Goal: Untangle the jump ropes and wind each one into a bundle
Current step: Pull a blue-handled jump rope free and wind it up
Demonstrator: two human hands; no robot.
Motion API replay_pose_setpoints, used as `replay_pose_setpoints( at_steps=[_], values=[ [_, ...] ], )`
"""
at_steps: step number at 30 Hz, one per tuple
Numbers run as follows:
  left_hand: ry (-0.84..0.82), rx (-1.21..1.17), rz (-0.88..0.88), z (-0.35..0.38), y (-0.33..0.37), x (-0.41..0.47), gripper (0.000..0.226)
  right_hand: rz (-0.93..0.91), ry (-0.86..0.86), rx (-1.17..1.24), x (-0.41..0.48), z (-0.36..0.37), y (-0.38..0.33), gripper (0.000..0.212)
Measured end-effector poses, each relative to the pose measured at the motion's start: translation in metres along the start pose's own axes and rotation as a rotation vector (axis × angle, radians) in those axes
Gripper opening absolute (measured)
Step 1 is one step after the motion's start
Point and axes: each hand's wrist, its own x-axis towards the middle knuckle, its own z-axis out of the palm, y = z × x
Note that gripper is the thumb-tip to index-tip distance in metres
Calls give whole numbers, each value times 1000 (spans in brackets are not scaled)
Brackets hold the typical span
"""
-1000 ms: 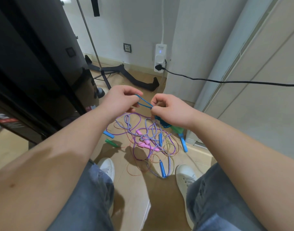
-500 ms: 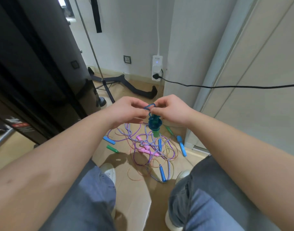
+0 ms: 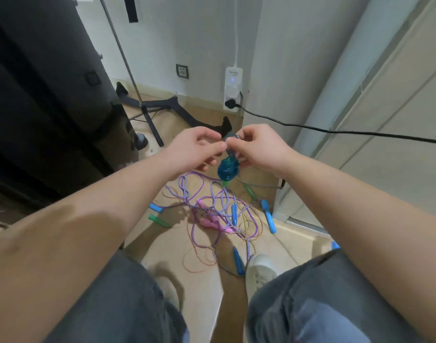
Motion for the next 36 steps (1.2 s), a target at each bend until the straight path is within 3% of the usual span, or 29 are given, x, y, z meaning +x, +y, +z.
replay_pose_setpoints(
  at_steps=[6, 11, 14, 25, 36],
  values=[
    [-19, 87, -26, -7, -50, 101, 5, 77, -116, 7, 106, 29, 36, 29],
    [37, 48, -198, -18, -77, 157, 9, 78, -202, -23, 170, 41, 52, 30],
    [37, 54, -287, -31, -63, 161, 9, 100, -280, -87, 186, 31, 35, 17],
    [26, 66, -410, -97, 123, 123, 16, 182, -363, -150, 180, -68, -124, 9],
    [171, 41, -402, -140, 325, 79, 9, 144, -339, -120, 164, -186, -308, 14]
  ],
)
